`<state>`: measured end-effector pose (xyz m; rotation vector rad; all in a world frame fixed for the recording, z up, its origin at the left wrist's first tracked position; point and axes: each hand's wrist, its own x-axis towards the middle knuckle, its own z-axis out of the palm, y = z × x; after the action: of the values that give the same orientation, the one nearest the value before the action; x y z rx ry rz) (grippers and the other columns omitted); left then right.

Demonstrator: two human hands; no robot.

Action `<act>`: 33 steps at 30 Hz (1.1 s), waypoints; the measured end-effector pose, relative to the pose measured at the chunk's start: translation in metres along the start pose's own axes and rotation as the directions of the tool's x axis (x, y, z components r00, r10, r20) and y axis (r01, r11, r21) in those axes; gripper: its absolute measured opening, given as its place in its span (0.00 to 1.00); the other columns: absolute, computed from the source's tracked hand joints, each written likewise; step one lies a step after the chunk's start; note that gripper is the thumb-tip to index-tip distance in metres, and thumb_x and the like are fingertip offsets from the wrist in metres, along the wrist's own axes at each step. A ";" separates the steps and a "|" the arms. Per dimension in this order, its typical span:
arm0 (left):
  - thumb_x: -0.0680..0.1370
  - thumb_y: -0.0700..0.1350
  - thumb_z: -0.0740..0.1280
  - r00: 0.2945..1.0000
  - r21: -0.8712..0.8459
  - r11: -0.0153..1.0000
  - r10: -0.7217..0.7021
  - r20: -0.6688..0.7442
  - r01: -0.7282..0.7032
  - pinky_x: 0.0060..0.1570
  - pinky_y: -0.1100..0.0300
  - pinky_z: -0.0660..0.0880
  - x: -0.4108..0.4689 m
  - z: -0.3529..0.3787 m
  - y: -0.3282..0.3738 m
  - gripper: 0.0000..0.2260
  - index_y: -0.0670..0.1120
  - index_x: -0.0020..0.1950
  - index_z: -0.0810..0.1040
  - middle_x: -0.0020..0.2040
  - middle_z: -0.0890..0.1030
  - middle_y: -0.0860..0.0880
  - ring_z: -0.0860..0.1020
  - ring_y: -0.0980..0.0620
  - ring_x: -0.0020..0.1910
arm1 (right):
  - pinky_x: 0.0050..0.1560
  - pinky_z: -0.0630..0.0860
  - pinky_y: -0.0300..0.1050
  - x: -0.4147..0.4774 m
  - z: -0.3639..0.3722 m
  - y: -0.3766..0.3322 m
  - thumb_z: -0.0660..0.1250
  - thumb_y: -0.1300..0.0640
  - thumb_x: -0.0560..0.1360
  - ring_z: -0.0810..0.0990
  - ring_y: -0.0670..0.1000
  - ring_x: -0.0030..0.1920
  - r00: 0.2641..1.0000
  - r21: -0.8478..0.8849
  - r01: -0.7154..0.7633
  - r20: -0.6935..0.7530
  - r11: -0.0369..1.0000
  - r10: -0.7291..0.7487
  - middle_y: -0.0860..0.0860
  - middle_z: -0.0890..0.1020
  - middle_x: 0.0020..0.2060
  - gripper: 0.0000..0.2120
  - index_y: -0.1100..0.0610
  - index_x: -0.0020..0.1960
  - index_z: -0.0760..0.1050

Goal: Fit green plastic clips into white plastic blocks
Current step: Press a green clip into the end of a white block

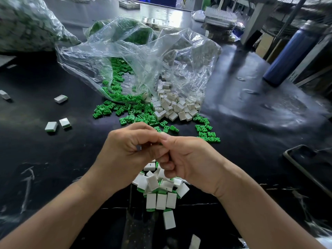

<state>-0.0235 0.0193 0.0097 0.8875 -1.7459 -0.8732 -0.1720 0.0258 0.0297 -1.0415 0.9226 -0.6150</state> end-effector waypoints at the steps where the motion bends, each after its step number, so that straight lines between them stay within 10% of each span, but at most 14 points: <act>1: 0.65 0.42 0.72 1.000 0.017 1.000 -0.007 0.002 0.007 0.39 0.54 0.79 0.000 0.000 0.000 0.12 0.52 0.47 0.81 0.40 0.81 0.49 0.80 0.54 0.37 | 0.31 0.59 0.37 0.000 0.001 0.000 0.61 0.51 0.67 0.61 0.44 0.29 1.000 -0.001 -0.005 0.004 1.000 0.005 0.49 0.63 0.31 0.09 0.56 0.38 0.66; 5: 0.66 0.41 0.70 1.000 0.050 0.999 0.011 0.020 -0.012 0.37 0.55 0.79 0.000 0.000 -0.002 0.05 0.50 0.37 0.83 0.39 0.80 0.48 0.79 0.54 0.36 | 0.31 0.59 0.37 0.000 0.003 0.002 0.57 0.50 0.73 0.60 0.44 0.30 1.000 0.003 -0.004 -0.015 1.000 0.004 0.49 0.63 0.30 0.11 0.56 0.36 0.64; 13: 0.67 0.48 0.69 0.999 -0.034 0.999 0.039 0.023 -0.039 0.37 0.64 0.76 0.001 0.000 -0.002 0.10 0.49 0.47 0.81 0.39 0.79 0.49 0.79 0.55 0.37 | 0.30 0.62 0.37 -0.001 0.004 -0.001 0.62 0.51 0.69 0.62 0.44 0.29 0.999 0.035 0.047 -0.020 0.998 -0.047 0.49 0.65 0.30 0.11 0.56 0.34 0.66; 25: 0.65 0.48 0.70 1.000 -0.184 0.983 -0.026 -0.016 0.022 0.39 0.43 0.77 0.002 0.001 -0.001 0.11 0.50 0.46 0.83 0.41 0.80 0.47 0.79 0.45 0.40 | 0.27 0.64 0.33 -0.004 0.000 -0.005 0.60 0.47 0.64 0.64 0.44 0.28 0.999 0.040 0.051 0.009 0.998 -0.051 0.48 0.68 0.29 0.14 0.58 0.37 0.70; 33: 0.66 0.47 0.71 0.999 -0.163 0.987 0.019 0.037 -0.012 0.39 0.56 0.79 0.003 -0.005 0.000 0.10 0.46 0.45 0.82 0.43 0.78 0.45 0.80 0.48 0.38 | 0.27 0.66 0.32 -0.005 0.000 -0.006 0.60 0.51 0.67 0.65 0.44 0.27 0.994 0.064 0.105 0.037 0.992 -0.107 0.50 0.68 0.29 0.11 0.60 0.37 0.71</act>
<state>-0.0198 0.0159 0.0128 0.7532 -1.6854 -1.0126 -0.1741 0.0271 0.0370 -1.0482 0.8120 -0.7046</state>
